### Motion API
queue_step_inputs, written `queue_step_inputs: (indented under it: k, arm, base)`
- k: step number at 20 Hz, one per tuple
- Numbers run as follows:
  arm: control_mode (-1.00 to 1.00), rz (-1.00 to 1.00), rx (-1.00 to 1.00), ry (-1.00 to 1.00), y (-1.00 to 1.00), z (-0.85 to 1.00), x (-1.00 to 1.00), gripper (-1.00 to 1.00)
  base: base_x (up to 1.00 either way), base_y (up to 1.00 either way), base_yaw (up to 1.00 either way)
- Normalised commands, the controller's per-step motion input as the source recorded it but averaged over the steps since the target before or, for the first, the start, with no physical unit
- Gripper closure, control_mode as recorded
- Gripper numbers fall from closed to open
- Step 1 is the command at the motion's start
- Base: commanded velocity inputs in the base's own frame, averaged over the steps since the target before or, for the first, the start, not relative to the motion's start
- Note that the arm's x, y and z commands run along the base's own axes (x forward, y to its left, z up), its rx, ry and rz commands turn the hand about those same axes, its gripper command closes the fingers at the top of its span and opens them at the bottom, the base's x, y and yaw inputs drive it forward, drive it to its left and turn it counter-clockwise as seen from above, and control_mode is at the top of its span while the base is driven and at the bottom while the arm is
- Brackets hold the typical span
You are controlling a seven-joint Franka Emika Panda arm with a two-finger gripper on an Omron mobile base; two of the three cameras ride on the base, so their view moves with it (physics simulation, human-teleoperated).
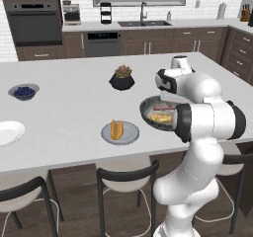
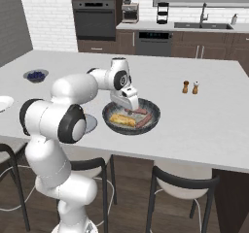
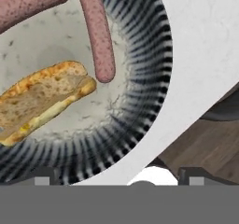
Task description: Place one bun and one sausage from the bowl on each plate.
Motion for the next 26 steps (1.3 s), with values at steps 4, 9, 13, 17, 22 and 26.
queue_step_inputs:
  k: [4, 9, 13, 17, 22, 26]
  arm:
    - [-1.00, -0.01, 0.00, 0.00, 0.06, 0.00, 0.50, -1.00]
    - [-1.00, 0.00, -0.02, 0.00, -0.15, -0.22, 0.27, -1.00]
    - [-1.00, 0.00, -0.01, 0.00, -0.37, -0.36, 0.16, -1.00]
    - [-1.00, 0.00, 0.00, 0.00, -0.41, -0.54, 0.01, -1.00]
    - [-1.00, 0.00, -0.03, 0.00, -0.22, -0.37, 0.25, -1.00]
    - [-1.00, 0.00, -0.02, 0.00, -0.06, -0.19, 0.35, -1.00]
  base:
    - [0.00, 0.00, 0.00]
    - [0.00, 0.00, 0.00]
    - [0.00, 0.00, 0.00]
    - [0.00, 0.00, 0.00]
    - [0.00, 0.00, 0.00]
    - [0.00, 0.00, 0.00]
